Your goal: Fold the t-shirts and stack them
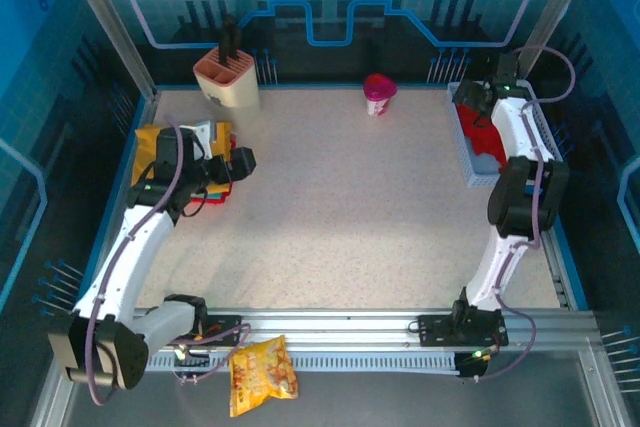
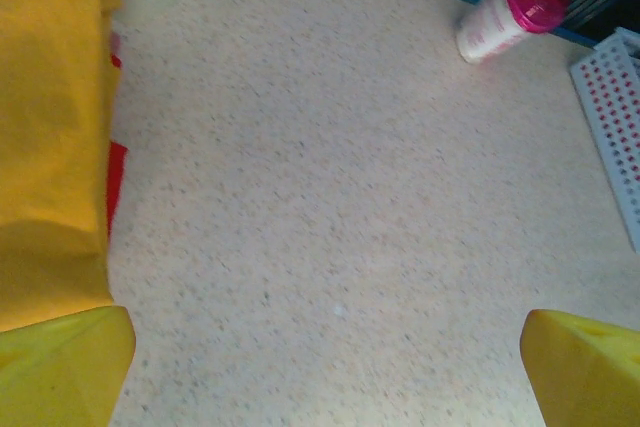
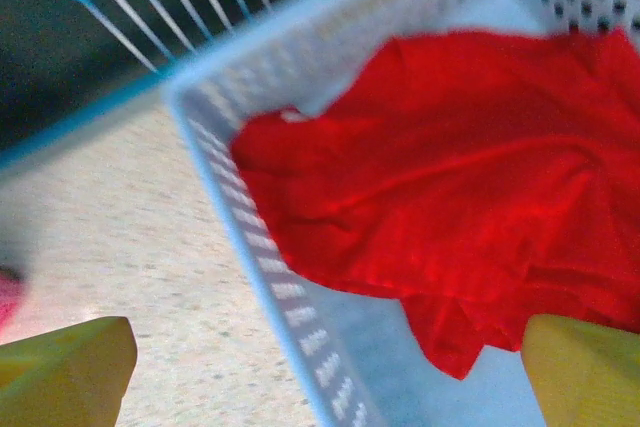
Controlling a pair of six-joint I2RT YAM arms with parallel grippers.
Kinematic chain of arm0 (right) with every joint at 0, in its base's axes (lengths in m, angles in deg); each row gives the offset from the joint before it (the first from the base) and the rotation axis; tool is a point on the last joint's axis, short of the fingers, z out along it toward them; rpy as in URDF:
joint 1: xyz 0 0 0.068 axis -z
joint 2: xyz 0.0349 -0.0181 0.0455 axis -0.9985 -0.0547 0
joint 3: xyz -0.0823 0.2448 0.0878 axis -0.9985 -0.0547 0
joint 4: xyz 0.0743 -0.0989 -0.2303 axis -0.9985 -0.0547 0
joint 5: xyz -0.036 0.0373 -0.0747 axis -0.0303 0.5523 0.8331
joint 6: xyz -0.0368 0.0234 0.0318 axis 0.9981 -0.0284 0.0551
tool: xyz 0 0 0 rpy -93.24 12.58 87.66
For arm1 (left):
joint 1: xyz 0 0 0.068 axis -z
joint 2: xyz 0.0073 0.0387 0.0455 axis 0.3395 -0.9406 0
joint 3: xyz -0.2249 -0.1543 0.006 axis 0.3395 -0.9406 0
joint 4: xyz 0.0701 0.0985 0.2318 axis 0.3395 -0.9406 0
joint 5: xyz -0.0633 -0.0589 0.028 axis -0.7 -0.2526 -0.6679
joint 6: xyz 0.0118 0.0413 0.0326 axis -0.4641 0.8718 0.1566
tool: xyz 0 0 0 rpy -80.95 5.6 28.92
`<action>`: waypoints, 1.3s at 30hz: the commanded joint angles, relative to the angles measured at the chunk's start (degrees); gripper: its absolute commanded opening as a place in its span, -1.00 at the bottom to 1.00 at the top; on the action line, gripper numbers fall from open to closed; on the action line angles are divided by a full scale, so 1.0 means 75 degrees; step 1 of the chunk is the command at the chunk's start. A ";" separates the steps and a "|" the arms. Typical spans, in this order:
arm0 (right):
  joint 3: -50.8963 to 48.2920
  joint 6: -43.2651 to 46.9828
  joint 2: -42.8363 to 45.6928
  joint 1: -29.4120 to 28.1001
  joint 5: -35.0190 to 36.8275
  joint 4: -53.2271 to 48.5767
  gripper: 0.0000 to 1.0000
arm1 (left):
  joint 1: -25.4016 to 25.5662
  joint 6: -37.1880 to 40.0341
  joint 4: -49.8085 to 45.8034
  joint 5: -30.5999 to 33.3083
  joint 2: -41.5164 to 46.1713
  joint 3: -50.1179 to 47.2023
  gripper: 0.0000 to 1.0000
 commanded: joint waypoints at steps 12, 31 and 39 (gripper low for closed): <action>0.2211 -0.0181 -0.2741 0.0317 0.1150 -0.1763 0.99 | 0.0397 -0.0795 -0.0598 -0.0538 0.1086 -0.0762 0.98; 0.2113 -0.0324 -0.2686 0.0796 0.0812 -0.1868 0.99 | 0.0816 -0.1027 -0.0241 -0.0540 0.0586 -0.0525 0.98; 0.3391 -0.0290 -0.3671 0.0896 0.0311 -0.2918 0.67 | 0.0947 -0.1045 -0.0323 -0.0510 0.0706 -0.0575 0.99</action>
